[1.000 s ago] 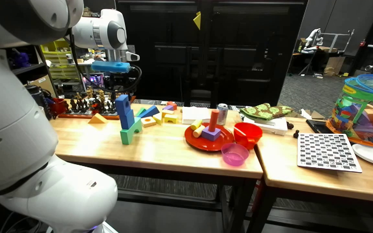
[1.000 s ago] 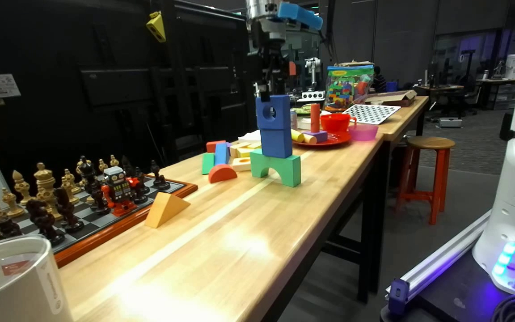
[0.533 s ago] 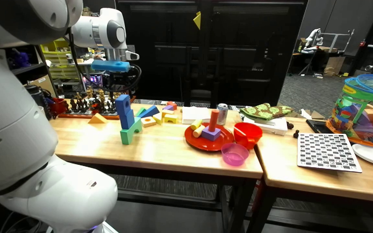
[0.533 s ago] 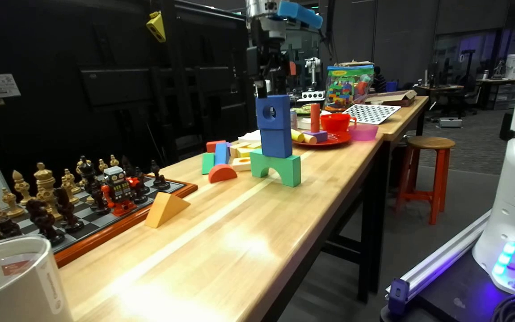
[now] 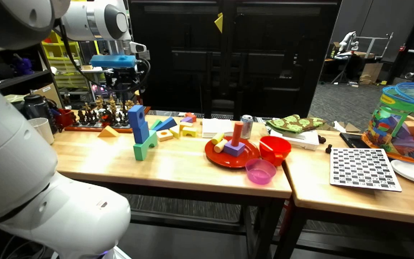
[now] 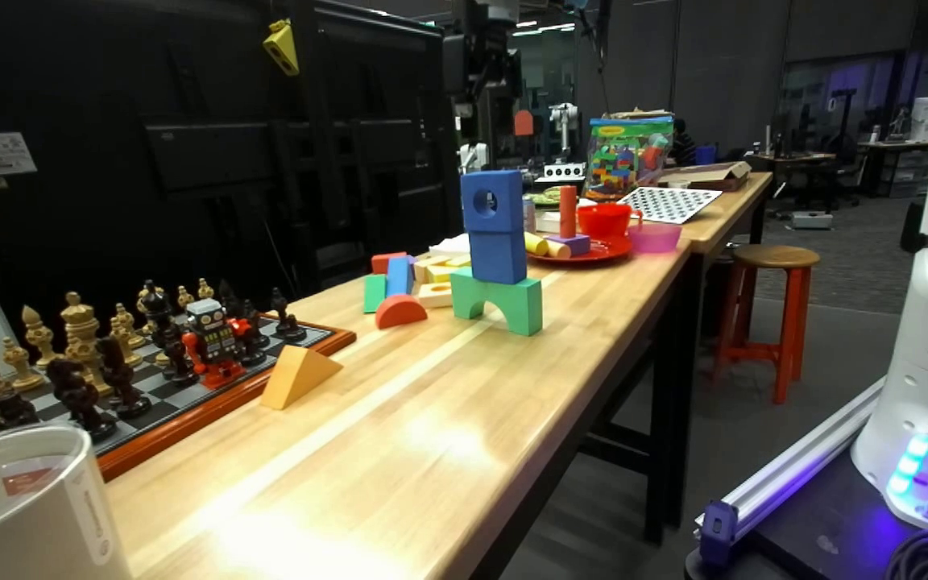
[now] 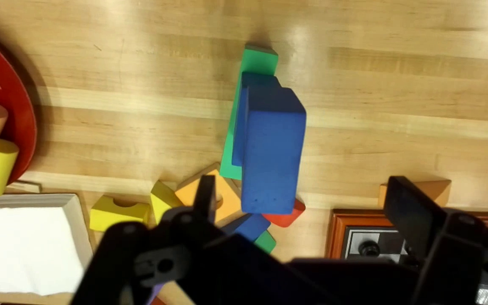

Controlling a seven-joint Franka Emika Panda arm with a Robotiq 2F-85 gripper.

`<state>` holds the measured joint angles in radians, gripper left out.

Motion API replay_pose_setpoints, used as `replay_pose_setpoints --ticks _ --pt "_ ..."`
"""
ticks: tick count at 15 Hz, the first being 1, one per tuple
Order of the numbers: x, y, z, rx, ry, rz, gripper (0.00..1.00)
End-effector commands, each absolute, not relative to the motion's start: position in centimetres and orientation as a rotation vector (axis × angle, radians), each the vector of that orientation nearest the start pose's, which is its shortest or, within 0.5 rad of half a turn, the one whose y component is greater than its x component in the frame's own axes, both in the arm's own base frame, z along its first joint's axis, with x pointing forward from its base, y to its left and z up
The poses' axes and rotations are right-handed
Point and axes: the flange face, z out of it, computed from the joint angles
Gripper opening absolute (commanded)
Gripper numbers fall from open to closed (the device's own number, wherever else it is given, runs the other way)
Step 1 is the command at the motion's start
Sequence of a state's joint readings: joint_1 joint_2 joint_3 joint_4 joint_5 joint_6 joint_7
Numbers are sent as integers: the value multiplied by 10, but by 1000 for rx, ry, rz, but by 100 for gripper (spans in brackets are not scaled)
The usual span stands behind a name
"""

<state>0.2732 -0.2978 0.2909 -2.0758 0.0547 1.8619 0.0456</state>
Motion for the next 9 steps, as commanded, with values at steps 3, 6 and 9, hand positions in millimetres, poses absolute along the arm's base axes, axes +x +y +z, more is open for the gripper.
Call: replay_pose_setpoints --ticks 3,6,9 --pt "363 280 575 -3104 -1054 -139 100" --pt "355 288 570 -3093 -1240 -120 100" --pt "351 297 564 -3060 -1405 -108 100"
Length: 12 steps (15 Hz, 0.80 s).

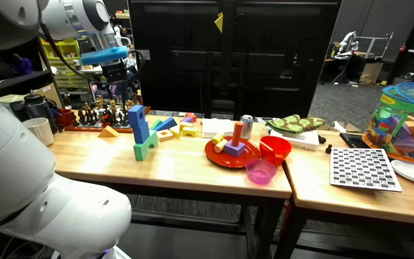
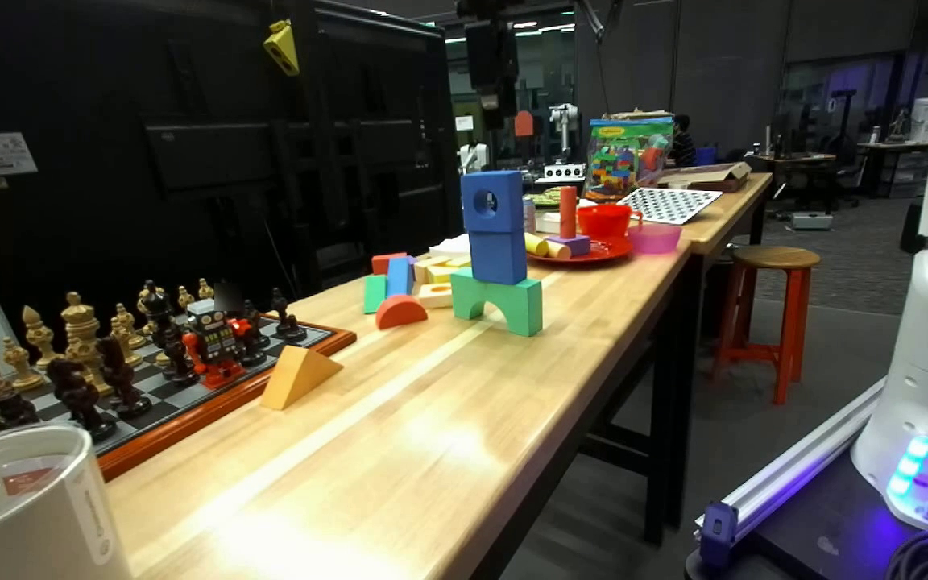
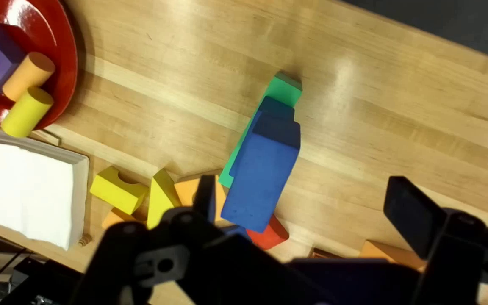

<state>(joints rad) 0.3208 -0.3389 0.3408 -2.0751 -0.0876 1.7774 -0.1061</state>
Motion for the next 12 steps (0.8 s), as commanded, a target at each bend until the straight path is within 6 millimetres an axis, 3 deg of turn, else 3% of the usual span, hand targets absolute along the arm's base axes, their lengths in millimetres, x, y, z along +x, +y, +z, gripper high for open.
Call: replay_pose_setpoints --ticks 1,12 --pt "350 300 562 -3046 -1457 -103 100" --pt "347 339 535 -2861 -1906 -2 100"
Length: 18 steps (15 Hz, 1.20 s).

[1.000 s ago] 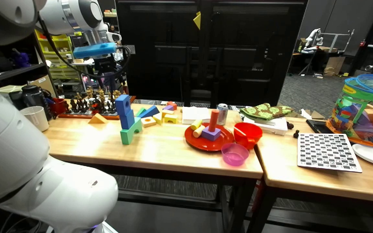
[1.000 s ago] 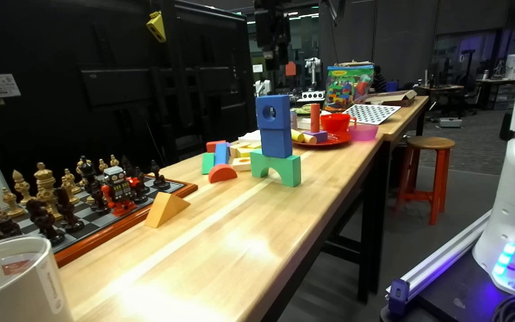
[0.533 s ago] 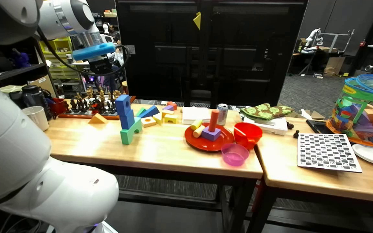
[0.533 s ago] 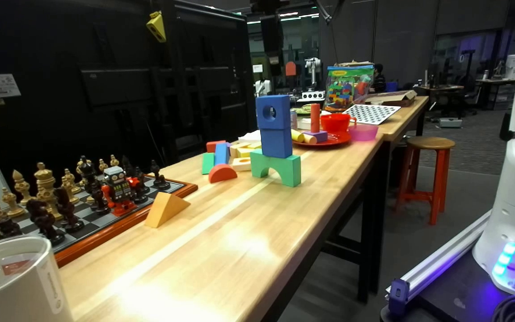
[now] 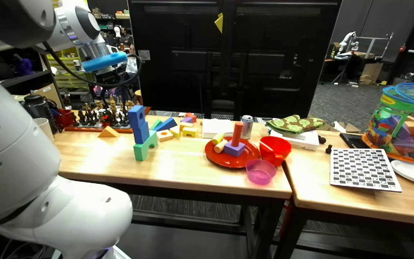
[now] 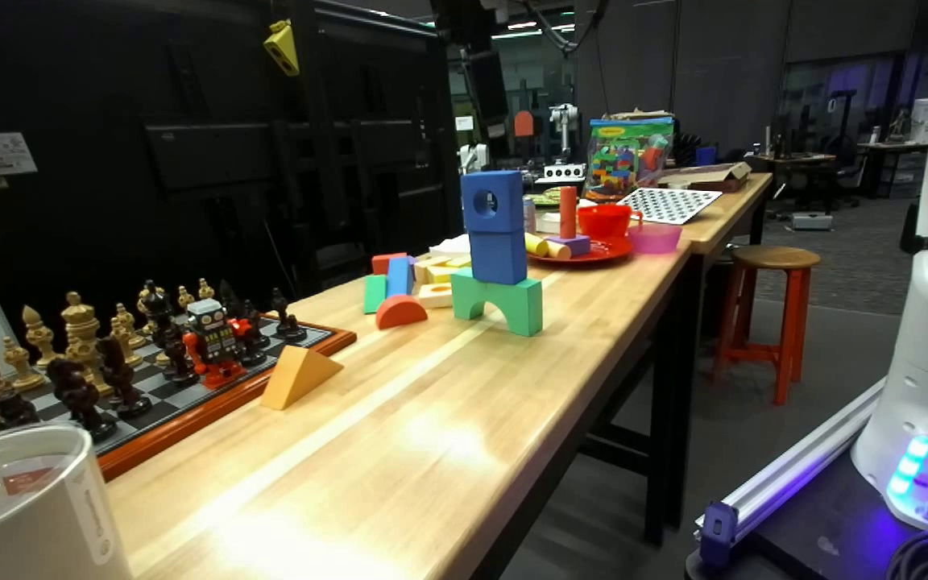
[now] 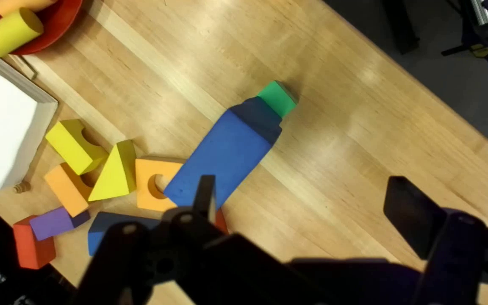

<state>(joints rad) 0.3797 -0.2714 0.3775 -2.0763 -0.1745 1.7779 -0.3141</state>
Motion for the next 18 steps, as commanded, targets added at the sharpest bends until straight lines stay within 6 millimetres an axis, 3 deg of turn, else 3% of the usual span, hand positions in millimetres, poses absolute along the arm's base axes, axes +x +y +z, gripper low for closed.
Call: replay_pose_setpoints --ticks 1,10,18 --pt "347 343 532 -2840 -1936 8 100" --pt "354 387 523 -2706 -2191 64 100" --pt "376 404 512 -2372 -2519 145 100"
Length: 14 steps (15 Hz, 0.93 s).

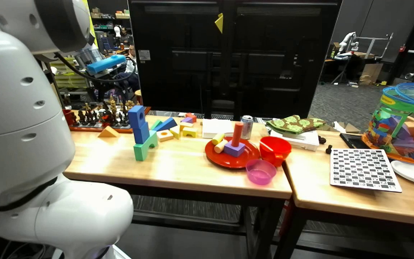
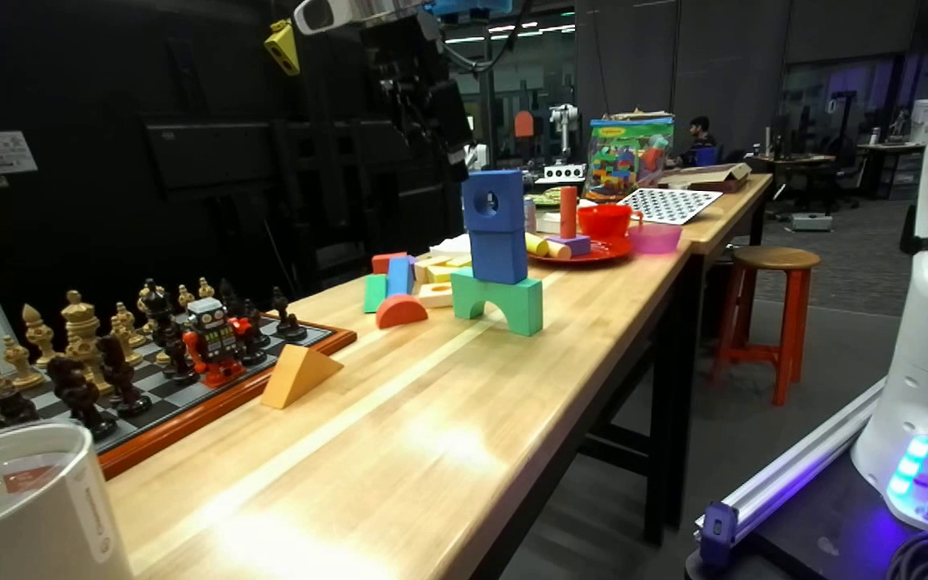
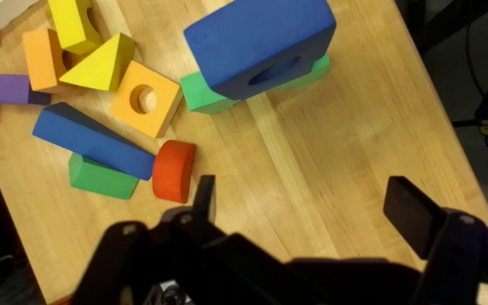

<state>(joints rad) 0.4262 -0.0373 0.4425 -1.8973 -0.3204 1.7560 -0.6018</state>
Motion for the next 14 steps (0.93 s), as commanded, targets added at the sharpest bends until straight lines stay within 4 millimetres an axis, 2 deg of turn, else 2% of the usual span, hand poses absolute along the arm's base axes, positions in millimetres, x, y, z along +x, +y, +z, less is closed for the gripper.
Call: replay_pose_setpoints --ticks 1,8,14 --pt "378 405 511 -2341 -2536 150 100" --pt "393 406 489 -2141 -2600 213 100" --pt "410 403 456 -2111 -2568 267 100"
